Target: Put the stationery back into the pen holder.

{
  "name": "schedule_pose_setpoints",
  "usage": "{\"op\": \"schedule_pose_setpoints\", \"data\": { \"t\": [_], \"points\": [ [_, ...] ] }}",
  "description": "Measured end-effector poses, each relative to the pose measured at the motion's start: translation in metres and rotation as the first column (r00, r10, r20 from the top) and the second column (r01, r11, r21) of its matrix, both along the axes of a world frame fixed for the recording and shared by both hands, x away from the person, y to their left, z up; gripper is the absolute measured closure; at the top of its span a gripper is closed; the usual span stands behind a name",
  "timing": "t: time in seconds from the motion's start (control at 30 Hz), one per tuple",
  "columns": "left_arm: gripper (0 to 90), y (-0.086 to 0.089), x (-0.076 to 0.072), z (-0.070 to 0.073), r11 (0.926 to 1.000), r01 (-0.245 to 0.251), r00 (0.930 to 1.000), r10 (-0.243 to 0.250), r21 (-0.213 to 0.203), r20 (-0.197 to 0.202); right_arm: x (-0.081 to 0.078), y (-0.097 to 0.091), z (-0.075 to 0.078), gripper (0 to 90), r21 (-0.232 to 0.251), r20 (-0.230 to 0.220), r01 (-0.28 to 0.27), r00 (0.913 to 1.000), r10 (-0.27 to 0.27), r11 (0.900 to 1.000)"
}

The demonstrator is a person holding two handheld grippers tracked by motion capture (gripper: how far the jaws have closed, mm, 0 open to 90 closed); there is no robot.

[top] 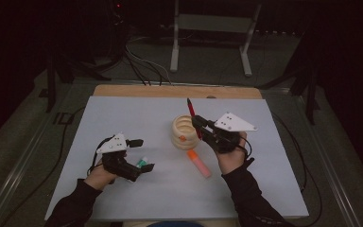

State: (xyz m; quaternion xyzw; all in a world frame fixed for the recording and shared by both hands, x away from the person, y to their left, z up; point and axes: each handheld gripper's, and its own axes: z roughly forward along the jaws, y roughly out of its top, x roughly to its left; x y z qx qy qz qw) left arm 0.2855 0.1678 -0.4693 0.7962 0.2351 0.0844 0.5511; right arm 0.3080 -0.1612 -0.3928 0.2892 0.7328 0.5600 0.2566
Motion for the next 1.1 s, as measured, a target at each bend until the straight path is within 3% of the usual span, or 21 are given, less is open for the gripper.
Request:
{"op": "schedule_pose_setpoints", "data": {
  "t": [0.37, 0.57, 0.87, 0.93, 1.1],
  "points": [
    [2.0, 0.003, -0.004, -0.006, 1.0000, -0.005, 0.9999, 0.005, -0.002, 0.015, 0.023, 0.001, 0.003, 79.3, 0.087, -0.034, 0.079, 0.9965, -0.076, 0.9931],
    [2.0, 0.003, -0.004, -0.008, 1.0000, -0.003, 0.9998, 0.003, 0.001, 0.018, 0.037, 0.006, 0.000, 79.3, 0.106, -0.059, 0.116, 0.9922, -0.110, 0.9876],
    [2.1, 0.003, -0.004, -0.010, 1.0000, -0.005, 0.9993, 0.005, 0.002, 0.038, 0.054, 0.012, -0.013, 79.3, 0.117, -0.099, 0.149, 0.9856, -0.137, 0.9819],
    [2.1, 0.003, -0.003, -0.011, 0.9999, -0.011, 0.9993, 0.011, 0.002, 0.035, 0.059, 0.013, -0.020, 79.3, 0.140, -0.117, 0.155, 0.9834, -0.139, 0.9779],
    [2.0, 0.003, -0.003, -0.011, 0.9999, -0.012, 0.9995, 0.011, 0.004, 0.030, 0.069, 0.015, -0.033, 79.3, 0.129, -0.141, 0.174, 0.9776, -0.156, 0.9763]
  ]
}}
